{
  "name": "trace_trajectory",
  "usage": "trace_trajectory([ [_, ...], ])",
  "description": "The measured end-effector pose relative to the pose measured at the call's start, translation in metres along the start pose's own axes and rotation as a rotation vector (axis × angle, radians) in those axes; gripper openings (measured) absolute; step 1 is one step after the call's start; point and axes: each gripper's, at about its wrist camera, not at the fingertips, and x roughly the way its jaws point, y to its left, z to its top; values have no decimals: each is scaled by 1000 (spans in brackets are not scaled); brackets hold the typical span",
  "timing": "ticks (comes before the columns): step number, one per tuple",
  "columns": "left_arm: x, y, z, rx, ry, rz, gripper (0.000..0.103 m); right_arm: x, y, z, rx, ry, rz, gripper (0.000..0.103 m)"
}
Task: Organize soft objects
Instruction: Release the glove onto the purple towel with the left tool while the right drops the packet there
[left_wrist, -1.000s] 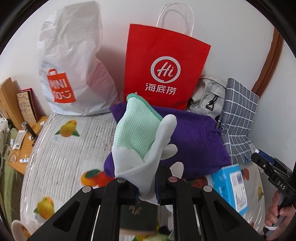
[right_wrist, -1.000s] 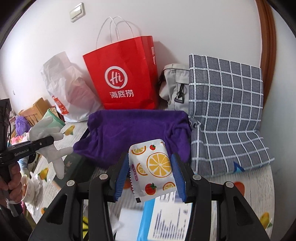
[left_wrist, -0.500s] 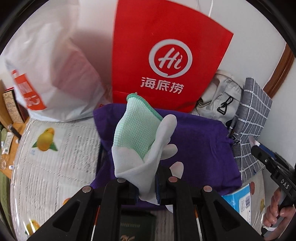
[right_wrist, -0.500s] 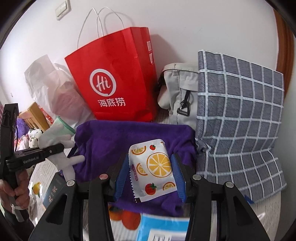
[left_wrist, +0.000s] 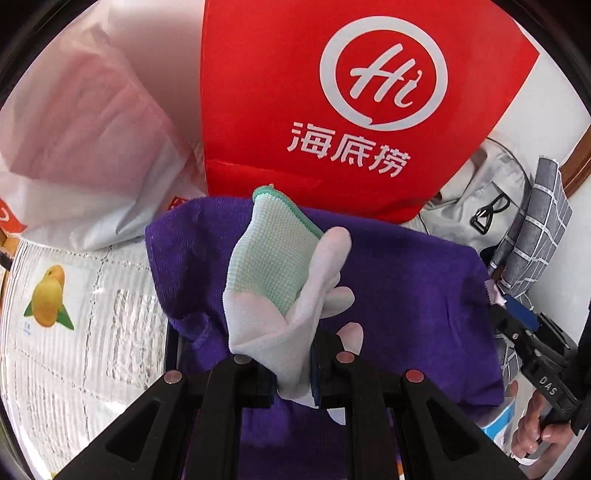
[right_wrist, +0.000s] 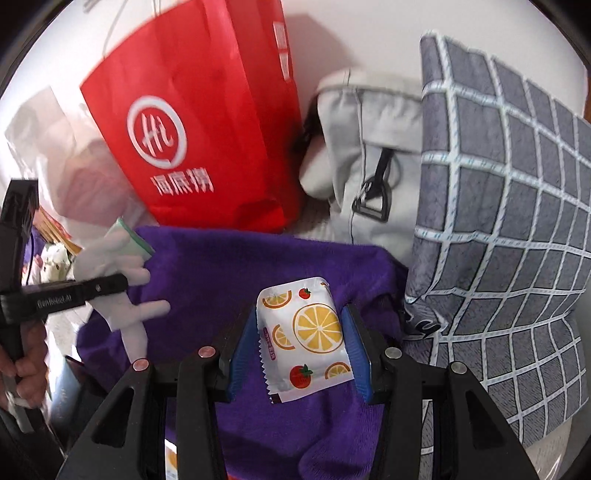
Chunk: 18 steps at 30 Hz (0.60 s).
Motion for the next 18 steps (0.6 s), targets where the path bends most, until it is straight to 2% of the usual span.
trace_trajectory([
  [6,20,6,0,-11,60,1,13,20,-3,-5,13,38,9,47],
  [13,26,-1,3,-9,58,-67,15,38,-2,-10,23,87,23,49],
  [15,28,-2,4,-2,63,-71,31,42,-4,-11,37,98,23,49],
  [18,30,-7,4,34,73,-55,51,44,-6,-10,46,102,24,55],
])
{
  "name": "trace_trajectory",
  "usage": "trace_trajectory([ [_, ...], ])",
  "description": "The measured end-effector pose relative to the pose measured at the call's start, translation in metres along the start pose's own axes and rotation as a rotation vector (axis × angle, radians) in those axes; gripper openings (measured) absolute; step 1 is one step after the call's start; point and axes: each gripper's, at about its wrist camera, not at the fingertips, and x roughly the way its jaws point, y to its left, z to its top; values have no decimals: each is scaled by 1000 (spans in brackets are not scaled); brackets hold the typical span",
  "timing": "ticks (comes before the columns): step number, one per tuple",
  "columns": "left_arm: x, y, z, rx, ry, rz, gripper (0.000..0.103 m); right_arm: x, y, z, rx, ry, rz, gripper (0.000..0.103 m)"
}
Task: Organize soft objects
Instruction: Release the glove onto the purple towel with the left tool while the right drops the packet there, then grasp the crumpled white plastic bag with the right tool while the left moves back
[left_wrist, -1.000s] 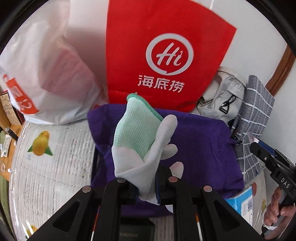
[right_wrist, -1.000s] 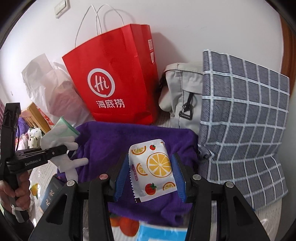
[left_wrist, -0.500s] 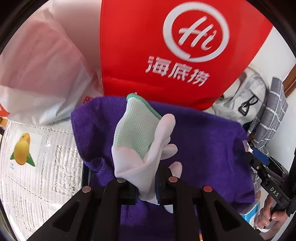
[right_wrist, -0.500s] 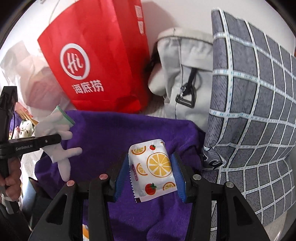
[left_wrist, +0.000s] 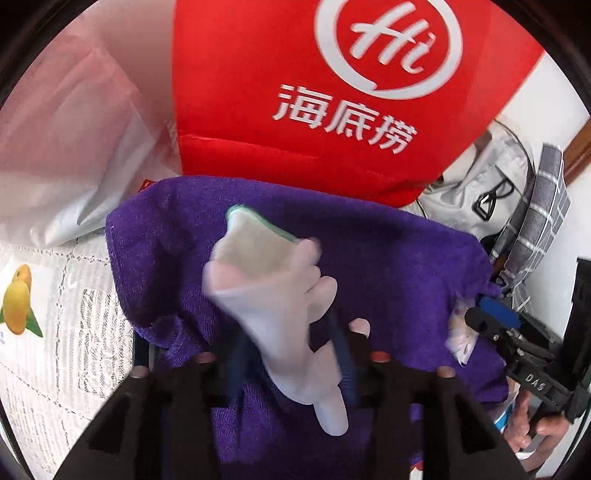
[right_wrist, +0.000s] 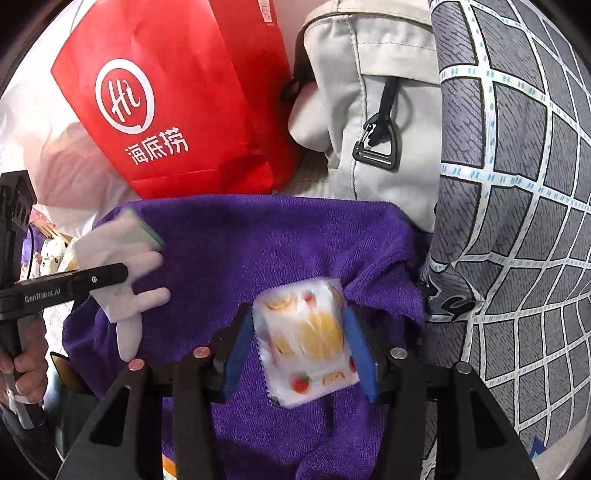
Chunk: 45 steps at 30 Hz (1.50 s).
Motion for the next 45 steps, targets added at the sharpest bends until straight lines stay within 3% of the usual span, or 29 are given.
trace_trajectory([
  [3,0,-10,0,39,-6,26,71,-3,-1,-1,-5,-10,-6,67],
  [4,-2,-13,0,46,-14,40,73,-4,-1,1,-9,-16,-5,69],
  [10,-18,-12,-3,83,-10,95,73,-28,3,4,-33,-56,-36,72],
  [14,-46,-17,-10,80,-82,102,73,-57,3,-7,0,-120,-49,72],
  [18,-77,-23,-30,93,-128,58,73,-84,4,-28,18,-173,-20,72],
  [27,-140,-32,-97,130,-175,45,73,-135,37,-89,4,-167,63,72],
  [30,-156,-31,-121,95,-219,54,73,-133,59,-114,-40,-139,80,63],
  [32,-164,-30,-136,98,-230,61,73,-129,71,-131,-62,-104,99,47],
  [33,-167,-29,-144,97,-235,68,73,-127,78,-140,-76,-84,108,44],
  [38,-177,-16,-176,68,-246,51,73,-126,104,-175,-113,-50,108,43],
  [45,-181,4,-210,33,-244,8,73,-116,127,-191,-146,-16,76,43],
])
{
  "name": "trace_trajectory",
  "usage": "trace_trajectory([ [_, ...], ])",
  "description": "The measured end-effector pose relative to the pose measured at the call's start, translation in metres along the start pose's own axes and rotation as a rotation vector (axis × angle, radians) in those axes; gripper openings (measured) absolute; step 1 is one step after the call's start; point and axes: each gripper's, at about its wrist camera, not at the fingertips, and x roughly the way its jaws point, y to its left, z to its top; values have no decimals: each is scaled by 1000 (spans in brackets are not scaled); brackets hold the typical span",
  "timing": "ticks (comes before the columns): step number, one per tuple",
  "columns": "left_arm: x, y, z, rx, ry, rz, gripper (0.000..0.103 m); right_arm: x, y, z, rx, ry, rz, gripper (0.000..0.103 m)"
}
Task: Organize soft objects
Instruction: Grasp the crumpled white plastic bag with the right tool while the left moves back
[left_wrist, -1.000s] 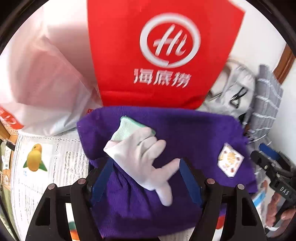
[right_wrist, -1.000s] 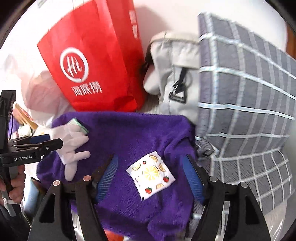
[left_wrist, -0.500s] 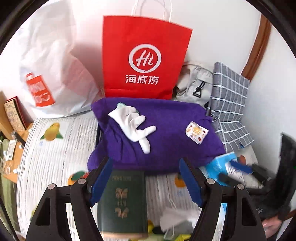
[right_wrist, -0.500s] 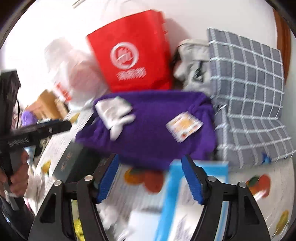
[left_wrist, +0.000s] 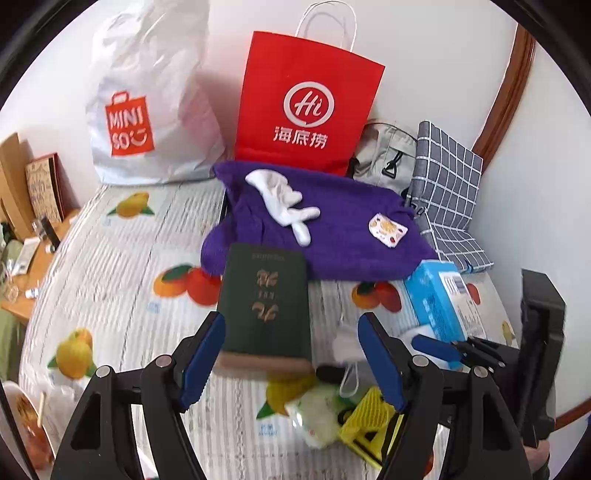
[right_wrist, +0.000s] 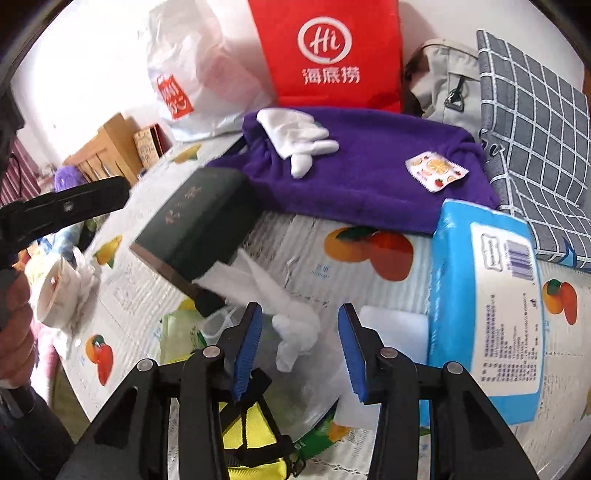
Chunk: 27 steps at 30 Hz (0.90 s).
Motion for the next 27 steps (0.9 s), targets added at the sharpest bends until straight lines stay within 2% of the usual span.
trace_trajectory([
  [11,-1,17,-22,-51,25,-33,73,38,7,-2,-15,77,-40,43],
  [12,-2,19,-22,-59,26,-32,73,38,6,-2,-13,74,-36,41],
  [13,-2,21,-24,-66,26,-31,73,39,5,-1,-10,73,-30,27],
  [14,-3,22,-25,-67,28,-29,73,40,4,-1,-10,77,-22,20],
  [15,-4,22,-26,-66,29,-28,73,39,3,-1,-5,80,-19,21],
  [27,-9,9,-51,-68,71,-10,73,-33,-4,-15,53,-82,-14,21],
])
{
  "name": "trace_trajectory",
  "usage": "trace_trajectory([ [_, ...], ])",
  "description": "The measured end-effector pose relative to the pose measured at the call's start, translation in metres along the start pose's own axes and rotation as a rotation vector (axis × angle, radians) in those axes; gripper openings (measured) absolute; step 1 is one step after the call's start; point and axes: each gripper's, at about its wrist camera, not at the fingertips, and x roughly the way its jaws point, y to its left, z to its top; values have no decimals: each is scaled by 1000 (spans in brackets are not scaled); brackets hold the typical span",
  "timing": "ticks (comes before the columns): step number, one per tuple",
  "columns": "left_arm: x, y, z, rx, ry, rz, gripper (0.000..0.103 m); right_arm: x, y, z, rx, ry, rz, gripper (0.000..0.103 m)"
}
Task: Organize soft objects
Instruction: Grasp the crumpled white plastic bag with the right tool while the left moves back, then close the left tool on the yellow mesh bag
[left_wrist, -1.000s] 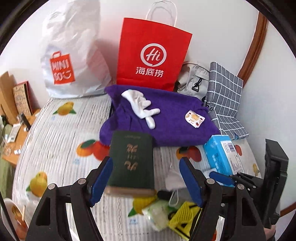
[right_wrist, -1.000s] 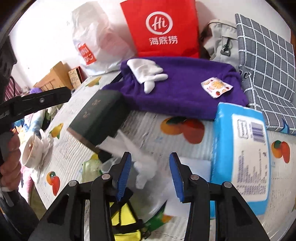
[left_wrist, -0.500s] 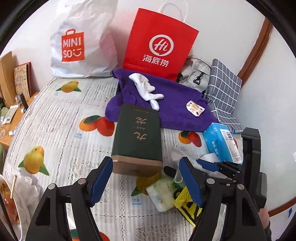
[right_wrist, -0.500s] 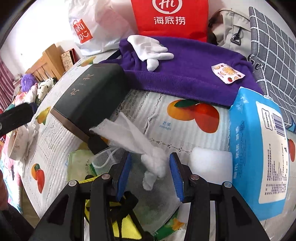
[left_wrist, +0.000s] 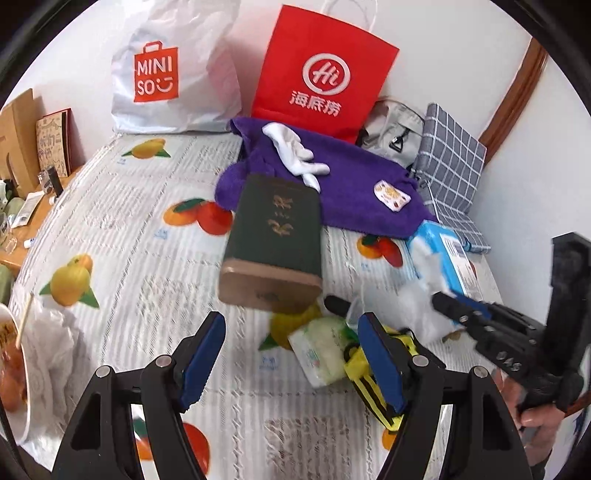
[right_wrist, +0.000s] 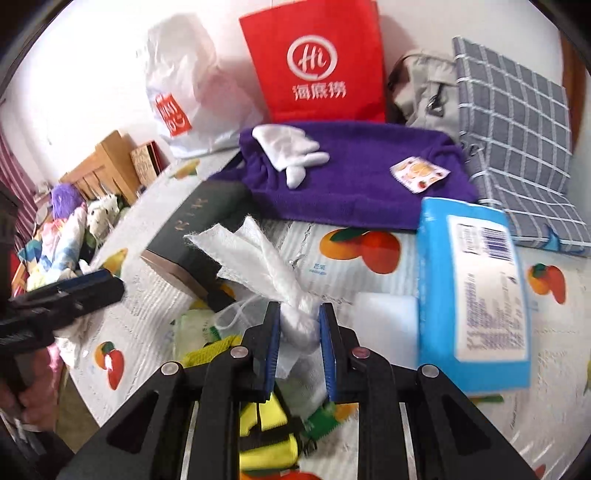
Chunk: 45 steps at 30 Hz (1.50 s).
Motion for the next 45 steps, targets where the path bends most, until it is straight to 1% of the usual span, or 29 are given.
trace_trajectory([
  [2,1,-7,-6,11,6,5,73,-12,-2,-6,0,-20,-5,21],
  [5,3,-21,-14,40,14,6,73,-28,-6,-18,-3,-27,-10,21],
  [7,8,-31,-20,63,30,-7,73,-40,-10,-29,-9,-29,-18,21],
  [9,15,-39,-25,77,49,-16,73,-50,-14,-41,-18,-30,-37,21],
  [11,21,-47,-29,88,50,-17,73,-58,-22,-55,-16,-20,-58,21],
  [13,27,-57,-32,119,58,-22,73,-63,-32,-69,-12,-12,-82,21],
  [18,42,-73,-34,183,79,-52,73,-64,-59,-99,14,29,-159,21],
  [22,51,-79,-31,217,87,-27,73,-54,-82,-115,50,74,-207,21],
  [23,54,-80,-31,228,91,-25,70,-50,-86,-117,58,87,-212,21],
  [24,58,-81,-31,239,99,-18,63,-48,-89,-119,60,93,-214,22],
  [26,66,-81,-32,238,121,-17,53,-43,-92,-122,57,102,-211,24],
  [28,65,-79,-34,226,112,-18,49,-38,-94,-124,57,104,-200,25],
  [29,64,-78,-34,227,106,-14,42,-37,-94,-125,56,99,-199,25],
  [31,60,-77,-35,230,107,-18,41,-36,-95,-126,51,79,-196,26],
  [35,64,-75,-34,222,115,-17,43,-35,-94,-126,36,65,-176,34],
  [37,65,-75,-34,210,106,-20,44,-35,-91,-126,26,60,-180,35],
  [38,66,-75,-33,205,102,-24,42,-35,-91,-126,21,57,-185,35],
  [39,67,-75,-33,204,97,-27,41,-34,-91,-126,20,56,-187,34],
  [41,64,-77,-36,236,80,-15,37,-34,-91,-125,19,53,-203,24],
  [43,59,-77,-38,249,70,-12,34,-35,-93,-125,28,53,-211,23],
  [45,53,-72,-38,224,64,-34,32,-37,-96,-124,55,56,-198,22],
])
